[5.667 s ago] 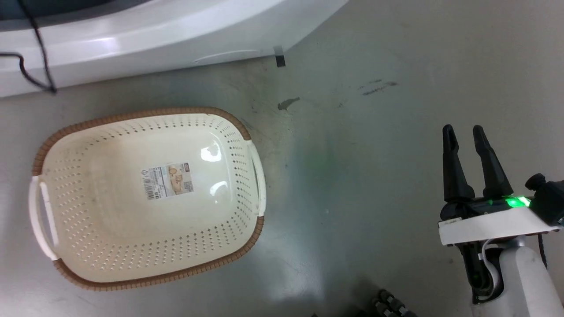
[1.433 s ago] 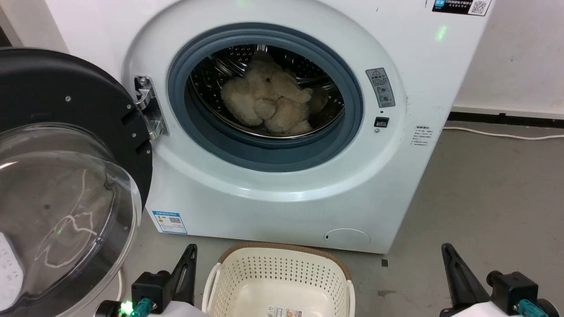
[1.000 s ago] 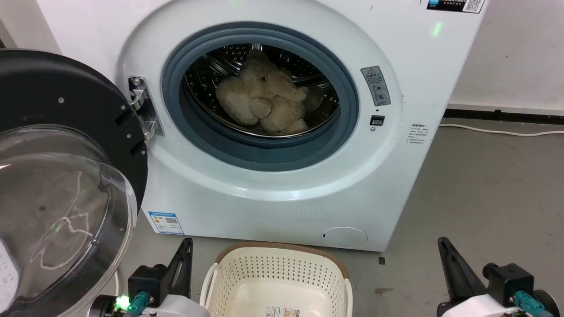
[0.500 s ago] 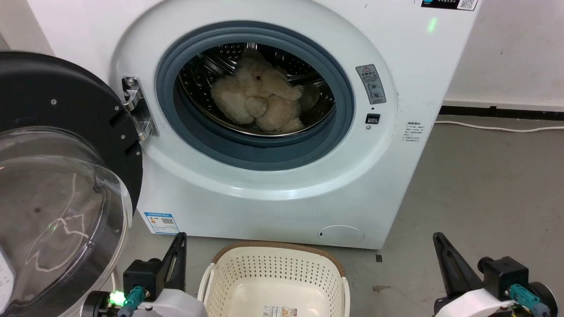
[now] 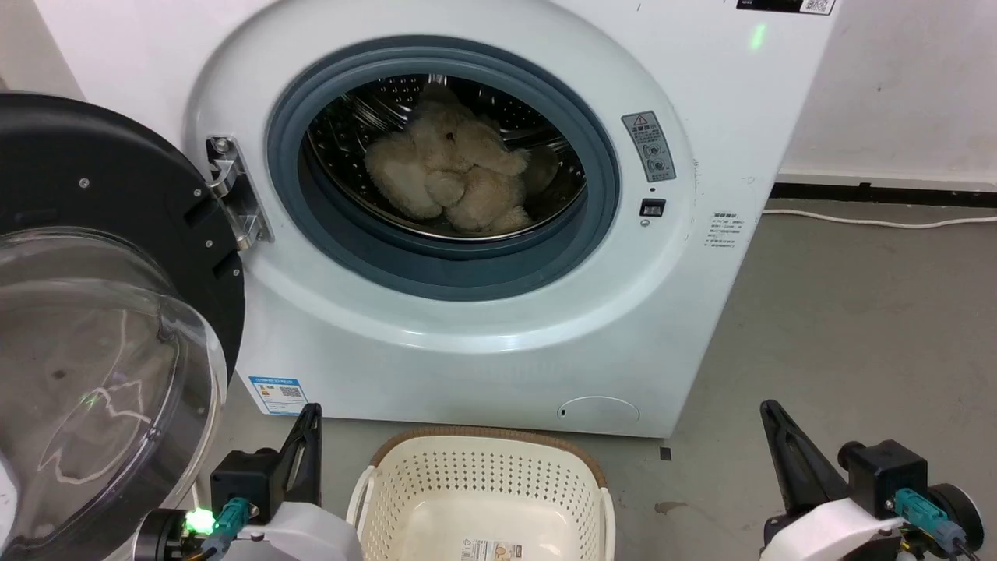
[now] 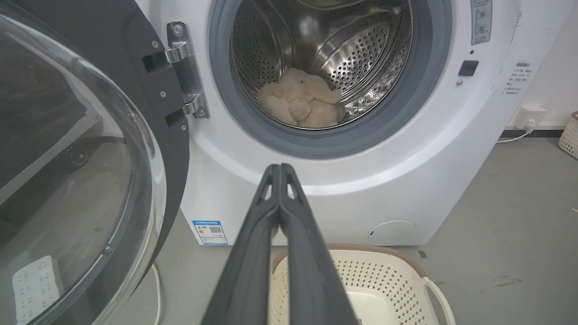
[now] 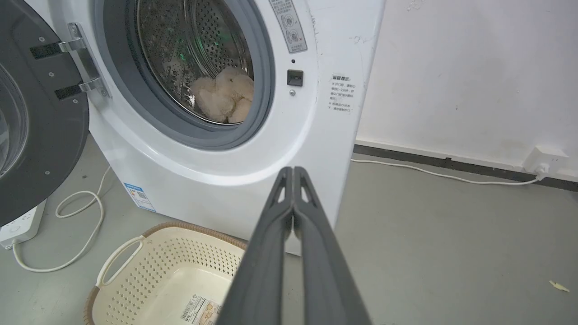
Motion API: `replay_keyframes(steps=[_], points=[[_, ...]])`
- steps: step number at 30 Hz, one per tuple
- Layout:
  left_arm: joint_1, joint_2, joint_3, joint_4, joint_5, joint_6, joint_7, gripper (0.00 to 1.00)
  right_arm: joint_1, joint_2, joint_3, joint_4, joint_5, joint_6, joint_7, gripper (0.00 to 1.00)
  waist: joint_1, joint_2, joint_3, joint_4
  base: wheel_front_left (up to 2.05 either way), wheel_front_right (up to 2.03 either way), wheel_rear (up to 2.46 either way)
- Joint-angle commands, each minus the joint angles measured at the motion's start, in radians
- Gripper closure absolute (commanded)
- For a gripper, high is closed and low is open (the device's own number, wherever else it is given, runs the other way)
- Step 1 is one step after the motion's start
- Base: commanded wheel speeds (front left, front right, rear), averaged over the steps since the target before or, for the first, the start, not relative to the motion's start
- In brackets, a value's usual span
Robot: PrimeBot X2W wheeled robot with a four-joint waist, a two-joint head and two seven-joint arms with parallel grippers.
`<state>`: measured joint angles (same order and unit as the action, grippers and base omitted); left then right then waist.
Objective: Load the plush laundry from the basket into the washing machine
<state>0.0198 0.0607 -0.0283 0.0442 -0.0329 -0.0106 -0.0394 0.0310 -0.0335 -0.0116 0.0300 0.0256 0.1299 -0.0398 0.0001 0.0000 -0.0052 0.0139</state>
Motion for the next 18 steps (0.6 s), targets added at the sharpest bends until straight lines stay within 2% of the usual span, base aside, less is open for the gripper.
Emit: replay_keyframes(steps=[1, 18], points=[[-0.014, -0.003, 0.006, -0.011, 0.011, 0.006, 0.005, 1.00, -0.015, -0.002, 0.003, -0.010, -0.008, 0.001, 0.005, 1.00, -0.0001, 0.0000, 0.000, -0.001, 0.00, 0.00, 0.00], [-0.020, -0.010, 0.028, -0.044, 0.033, 0.011, 0.039, 1.00, -0.031, -0.002, 0.012, -0.030, -0.026, 0.001, 0.040, 1.00, -0.0001, 0.0000, 0.005, -0.014, 0.00, 0.00, 0.00]])
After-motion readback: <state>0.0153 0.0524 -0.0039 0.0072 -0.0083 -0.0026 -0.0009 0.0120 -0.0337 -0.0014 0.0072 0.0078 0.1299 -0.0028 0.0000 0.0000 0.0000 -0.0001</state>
